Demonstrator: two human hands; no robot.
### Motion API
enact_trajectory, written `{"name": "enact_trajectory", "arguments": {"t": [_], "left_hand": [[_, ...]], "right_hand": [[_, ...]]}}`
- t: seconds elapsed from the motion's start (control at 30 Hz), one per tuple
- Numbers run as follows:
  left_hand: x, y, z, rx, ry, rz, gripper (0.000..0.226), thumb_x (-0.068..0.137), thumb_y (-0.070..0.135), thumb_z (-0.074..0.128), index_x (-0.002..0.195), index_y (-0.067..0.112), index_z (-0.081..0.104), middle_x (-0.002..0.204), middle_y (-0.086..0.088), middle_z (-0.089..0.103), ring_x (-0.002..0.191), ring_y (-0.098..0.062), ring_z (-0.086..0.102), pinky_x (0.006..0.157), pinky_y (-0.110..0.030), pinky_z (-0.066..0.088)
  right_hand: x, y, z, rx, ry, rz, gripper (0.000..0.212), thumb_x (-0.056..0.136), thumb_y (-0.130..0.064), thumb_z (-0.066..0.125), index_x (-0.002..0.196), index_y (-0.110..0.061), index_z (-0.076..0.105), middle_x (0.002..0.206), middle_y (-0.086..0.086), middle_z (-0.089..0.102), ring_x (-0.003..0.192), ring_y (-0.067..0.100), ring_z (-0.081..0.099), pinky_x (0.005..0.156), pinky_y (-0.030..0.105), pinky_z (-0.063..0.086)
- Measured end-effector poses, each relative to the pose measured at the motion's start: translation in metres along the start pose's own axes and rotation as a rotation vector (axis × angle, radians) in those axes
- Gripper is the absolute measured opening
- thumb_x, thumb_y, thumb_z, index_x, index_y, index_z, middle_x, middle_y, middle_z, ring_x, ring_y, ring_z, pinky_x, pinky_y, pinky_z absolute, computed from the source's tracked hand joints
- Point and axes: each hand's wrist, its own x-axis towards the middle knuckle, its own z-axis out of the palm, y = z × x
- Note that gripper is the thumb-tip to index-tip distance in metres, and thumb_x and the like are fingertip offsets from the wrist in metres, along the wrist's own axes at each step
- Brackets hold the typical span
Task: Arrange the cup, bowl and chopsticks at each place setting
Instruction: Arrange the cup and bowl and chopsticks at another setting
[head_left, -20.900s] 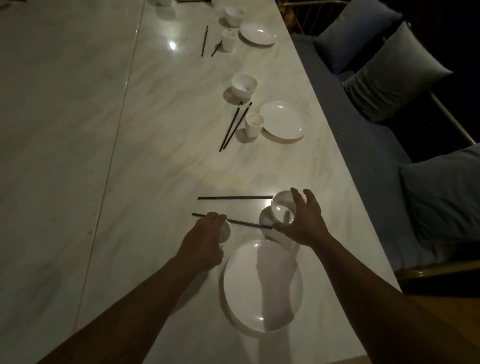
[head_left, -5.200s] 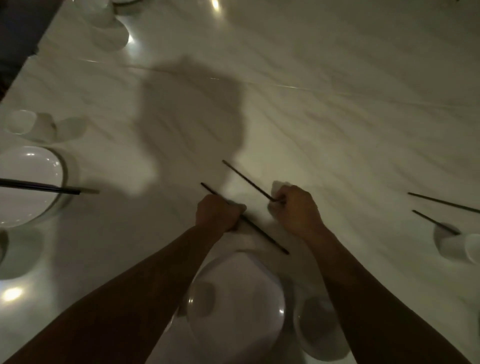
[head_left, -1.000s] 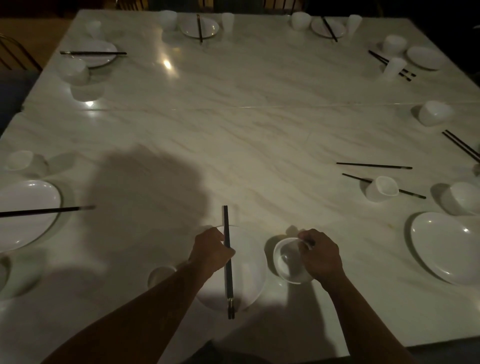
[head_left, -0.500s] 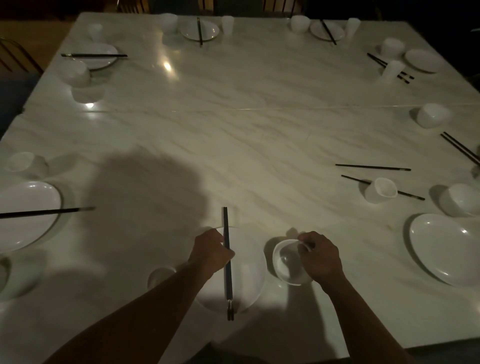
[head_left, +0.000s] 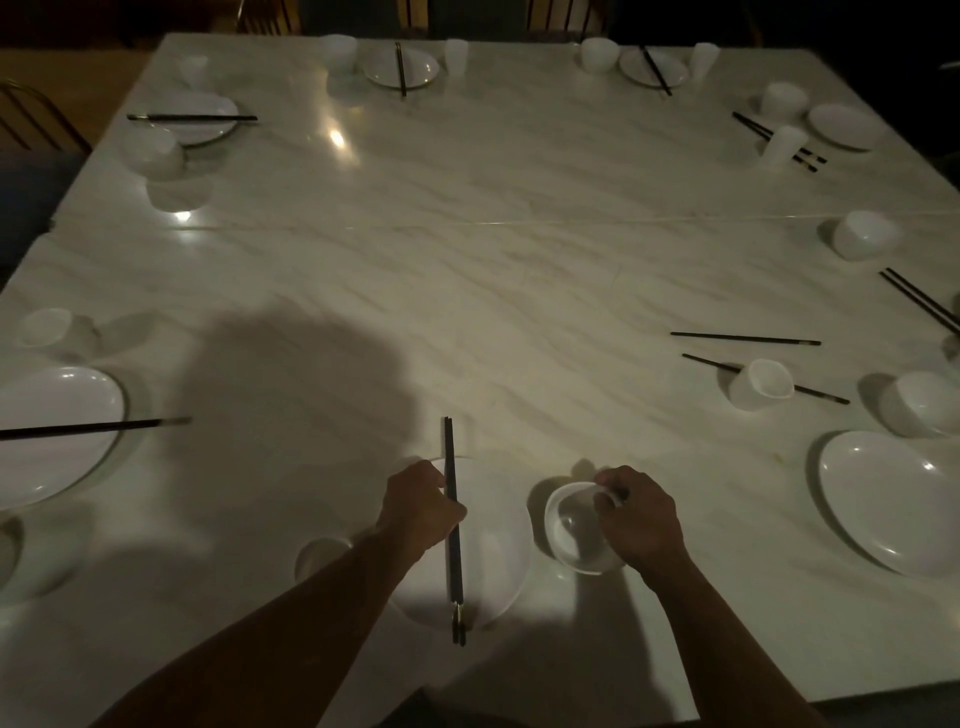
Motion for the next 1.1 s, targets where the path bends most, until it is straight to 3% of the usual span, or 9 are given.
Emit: {"name": "enact_trajectory", "arguments": {"t": [0.3, 0.53, 0.67, 0.87, 1.1], "left_hand": [[0.0, -0.002, 0.001, -0.024, 0.002, -0.006, 0.032, 0.055, 0.024, 0.082, 0.071, 0.025, 0.054, 0.083, 0.0, 0.068, 0.071, -0.021, 0.071, 0.067, -0.035, 0.062], [0.004, -0.002, -0.004, 0.002, 0.047, 0.0, 0.039, 0.054, 0.039, 0.081, 0.083, 0.024, 0.06, 0.084, 0.006, 0.069, 0.077, -0.016, 0.07, 0.077, -0.031, 0.059], [0.009, -0.003, -0.01, -0.063, 0.068, -0.028, 0.034, 0.054, 0.041, 0.076, 0.08, 0.025, 0.061, 0.076, 0.003, 0.071, 0.069, -0.017, 0.071, 0.071, -0.034, 0.061], [0.014, 0.002, -0.022, -0.055, 0.113, -0.02, 0.023, 0.062, 0.032, 0.069, 0.081, 0.02, 0.064, 0.075, 0.002, 0.071, 0.07, -0.019, 0.071, 0.077, -0.031, 0.059], [0.006, 0.015, -0.02, 0.069, 0.059, 0.002, 0.034, 0.072, 0.042, 0.071, 0.075, 0.009, 0.069, 0.076, -0.001, 0.067, 0.082, -0.021, 0.067, 0.074, -0.025, 0.051]], "right_hand": [[0.001, 0.002, 0.001, -0.005, -0.003, -0.009, 0.02, 0.088, -0.013, 0.063, 0.107, -0.018, 0.068, 0.109, 0.003, 0.068, 0.099, 0.022, 0.061, 0.082, 0.02, 0.036], [0.005, 0.006, 0.001, -0.032, -0.011, -0.016, 0.022, 0.091, -0.012, 0.058, 0.109, -0.02, 0.067, 0.112, 0.0, 0.068, 0.095, 0.014, 0.057, 0.082, 0.019, 0.035], [0.007, 0.007, 0.001, -0.024, -0.022, -0.003, 0.026, 0.093, -0.01, 0.054, 0.109, -0.023, 0.069, 0.111, -0.004, 0.068, 0.096, 0.013, 0.057, 0.082, 0.021, 0.037], [0.006, 0.006, 0.003, 0.003, -0.016, -0.01, 0.027, 0.091, -0.006, 0.054, 0.102, -0.024, 0.072, 0.105, -0.006, 0.07, 0.09, 0.008, 0.056, 0.079, 0.02, 0.039], [0.008, 0.006, 0.002, 0.016, -0.021, -0.009, 0.026, 0.092, -0.008, 0.055, 0.1, -0.025, 0.072, 0.1, -0.009, 0.069, 0.09, 0.009, 0.059, 0.08, 0.02, 0.039]]}}
